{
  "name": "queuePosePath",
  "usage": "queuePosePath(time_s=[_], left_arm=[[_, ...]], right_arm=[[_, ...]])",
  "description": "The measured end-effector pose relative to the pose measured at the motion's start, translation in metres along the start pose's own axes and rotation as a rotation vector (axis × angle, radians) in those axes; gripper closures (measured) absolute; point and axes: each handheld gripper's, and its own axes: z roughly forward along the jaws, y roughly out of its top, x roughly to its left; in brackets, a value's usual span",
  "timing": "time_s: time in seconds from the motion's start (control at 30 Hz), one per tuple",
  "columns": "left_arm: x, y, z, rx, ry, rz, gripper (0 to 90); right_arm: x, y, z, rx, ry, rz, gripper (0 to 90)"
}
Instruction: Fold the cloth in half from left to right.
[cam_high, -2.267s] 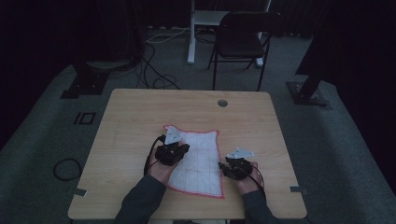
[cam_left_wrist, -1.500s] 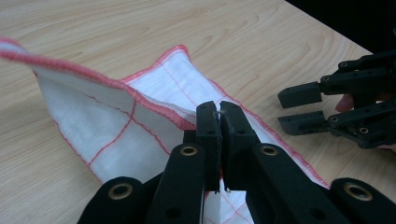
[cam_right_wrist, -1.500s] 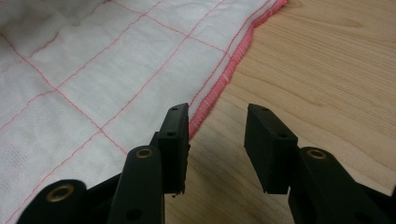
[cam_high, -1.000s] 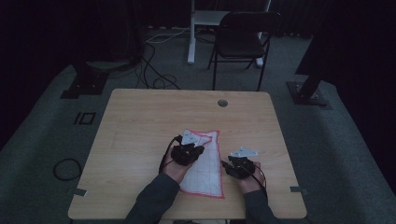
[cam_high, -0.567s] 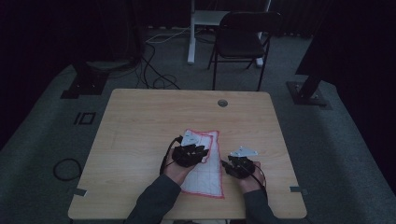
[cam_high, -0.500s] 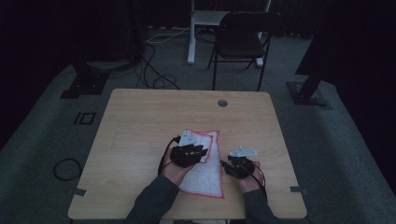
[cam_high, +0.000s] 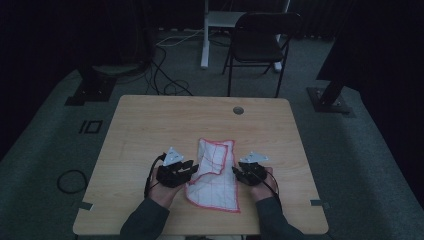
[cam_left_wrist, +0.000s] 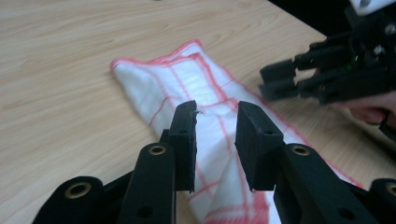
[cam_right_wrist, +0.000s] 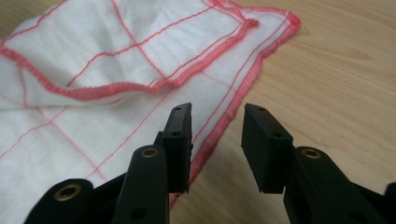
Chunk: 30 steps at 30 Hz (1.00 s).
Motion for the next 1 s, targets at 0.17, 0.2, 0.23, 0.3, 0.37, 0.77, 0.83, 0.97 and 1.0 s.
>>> queuePosePath(time_s=[0.17, 0.2, 0.23, 0.3, 0.37, 0.77, 0.83, 0.97, 1.0], left_arm=[[0.008, -0.013, -0.015, -0.016, 0.006, -0.02, 68.5], [0.009, -0.016, -0.018, -0.016, 0.009, -0.027, 68.6], [0.011, -0.019, -0.021, -0.015, 0.012, -0.032, 68.7], [0.013, -0.024, -0.025, -0.011, 0.02, -0.039, 68.9], [0.014, -0.029, -0.028, -0.001, 0.022, -0.039, 68.8], [0.01, -0.053, -0.021, 0.038, -0.047, -0.03, 64.8], [0.008, -0.054, -0.018, 0.043, -0.055, -0.032, 64.0], [0.006, -0.053, -0.014, 0.053, -0.057, -0.024, 61.1], [0.006, -0.053, -0.014, 0.055, -0.057, -0.024, 60.9]], right_arm=[[-0.002, 0.008, 0.004, -0.009, 0.0, -0.007, 67.9], [-0.003, 0.01, 0.006, -0.008, 0.0, -0.011, 68.9], [-0.003, 0.012, 0.007, -0.007, -0.002, -0.014, 69.8], [-0.002, 0.015, 0.009, -0.01, 0.0, -0.023, 70.5], [-0.003, 0.019, 0.012, -0.019, 0.003, -0.017, 70.9], [-0.009, 0.044, 0.038, -0.021, 0.005, 0.001, 71.4], [-0.01, 0.046, 0.04, -0.02, 0.004, 0.006, 71.4], [-0.019, 0.056, 0.054, -0.014, 0.001, 0.061, 67.6], [-0.021, 0.058, 0.055, -0.012, -0.002, 0.069, 67.1]])
